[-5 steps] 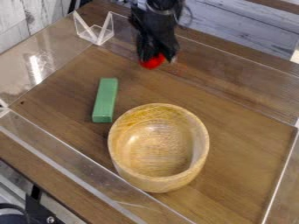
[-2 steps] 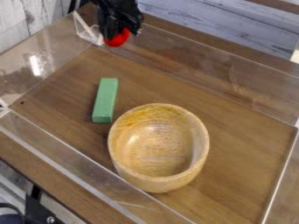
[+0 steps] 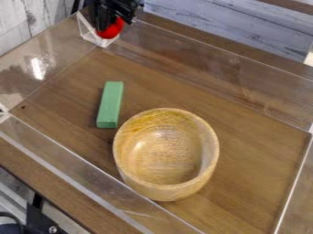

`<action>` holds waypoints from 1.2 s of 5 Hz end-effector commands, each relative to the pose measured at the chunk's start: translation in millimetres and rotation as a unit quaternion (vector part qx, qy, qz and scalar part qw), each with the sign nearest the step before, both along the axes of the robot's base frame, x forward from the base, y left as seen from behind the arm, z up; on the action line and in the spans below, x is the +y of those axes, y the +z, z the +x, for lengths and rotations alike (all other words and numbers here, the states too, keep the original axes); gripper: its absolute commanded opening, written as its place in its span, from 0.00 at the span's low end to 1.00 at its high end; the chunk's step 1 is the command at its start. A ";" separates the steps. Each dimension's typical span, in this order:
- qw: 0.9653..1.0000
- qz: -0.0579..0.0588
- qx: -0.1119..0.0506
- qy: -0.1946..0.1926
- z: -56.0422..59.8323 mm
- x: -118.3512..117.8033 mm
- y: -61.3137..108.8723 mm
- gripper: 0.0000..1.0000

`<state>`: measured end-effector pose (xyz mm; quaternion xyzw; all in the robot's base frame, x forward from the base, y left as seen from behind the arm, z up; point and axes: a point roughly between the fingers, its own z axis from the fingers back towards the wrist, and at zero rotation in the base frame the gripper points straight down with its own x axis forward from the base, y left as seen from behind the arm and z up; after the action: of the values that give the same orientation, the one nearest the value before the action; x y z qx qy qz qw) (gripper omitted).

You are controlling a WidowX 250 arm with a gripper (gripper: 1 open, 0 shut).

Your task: Move the red object to the left side of the table

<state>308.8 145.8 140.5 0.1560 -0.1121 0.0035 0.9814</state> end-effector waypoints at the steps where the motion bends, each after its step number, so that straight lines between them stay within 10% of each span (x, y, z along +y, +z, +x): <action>1: 0.999 0.012 -0.029 0.003 -9.6 12.9 23.8 0.00; 6: 0.997 -0.015 -0.004 0.074 -36.0 65.7 -26.8 0.00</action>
<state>272.0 208.1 100.8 0.1378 -0.0872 0.0745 0.9838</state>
